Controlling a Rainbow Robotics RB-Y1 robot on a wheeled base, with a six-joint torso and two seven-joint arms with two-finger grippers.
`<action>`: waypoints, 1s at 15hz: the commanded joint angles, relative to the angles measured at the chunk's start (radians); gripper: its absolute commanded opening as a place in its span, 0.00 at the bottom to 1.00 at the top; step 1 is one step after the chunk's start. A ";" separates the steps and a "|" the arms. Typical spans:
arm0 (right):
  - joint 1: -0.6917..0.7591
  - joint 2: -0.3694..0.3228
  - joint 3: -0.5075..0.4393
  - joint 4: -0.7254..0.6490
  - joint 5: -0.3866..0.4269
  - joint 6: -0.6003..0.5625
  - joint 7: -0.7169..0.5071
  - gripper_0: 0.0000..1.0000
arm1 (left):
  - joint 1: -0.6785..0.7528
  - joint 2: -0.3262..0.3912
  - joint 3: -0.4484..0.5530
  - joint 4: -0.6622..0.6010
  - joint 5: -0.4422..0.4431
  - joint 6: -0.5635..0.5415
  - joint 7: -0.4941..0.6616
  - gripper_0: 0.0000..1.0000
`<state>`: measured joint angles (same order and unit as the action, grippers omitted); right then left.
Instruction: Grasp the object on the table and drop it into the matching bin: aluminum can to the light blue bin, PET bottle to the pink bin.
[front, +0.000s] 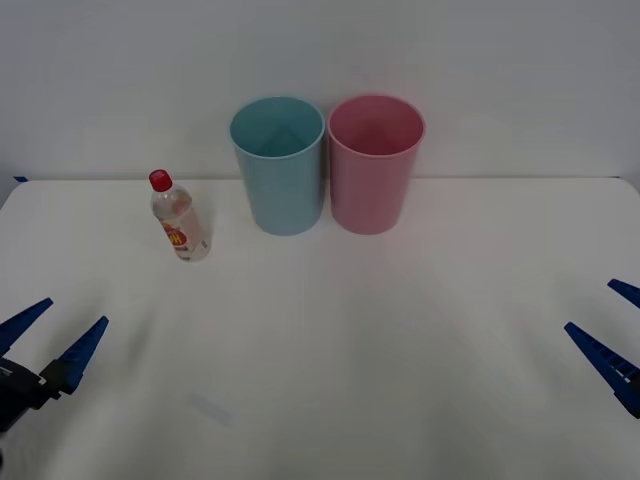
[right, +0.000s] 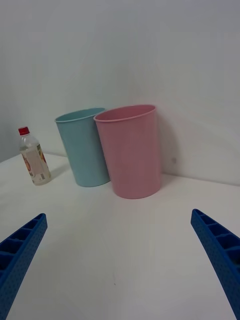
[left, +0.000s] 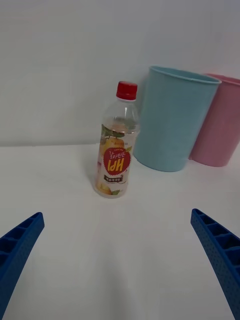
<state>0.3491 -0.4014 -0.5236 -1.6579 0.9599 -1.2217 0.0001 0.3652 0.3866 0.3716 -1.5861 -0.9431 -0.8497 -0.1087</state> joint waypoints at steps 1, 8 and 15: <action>0.000 0.000 0.000 0.000 0.000 0.000 0.000 1.00 | -0.022 0.000 -0.071 0.000 -0.002 0.093 -0.045 1.00; 0.000 0.000 0.000 0.000 0.000 0.000 0.000 1.00 | -0.098 -0.003 -0.198 0.006 -0.003 0.278 -0.072 1.00; 0.000 0.000 0.000 0.000 0.000 0.000 0.000 1.00 | -0.250 -0.049 -0.204 0.140 -0.039 0.313 -0.088 1.00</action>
<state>0.3491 -0.4014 -0.5236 -1.6580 0.9599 -1.2217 0.0000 0.1308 0.3426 0.1672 -1.4591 -0.9727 -0.5439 -0.1962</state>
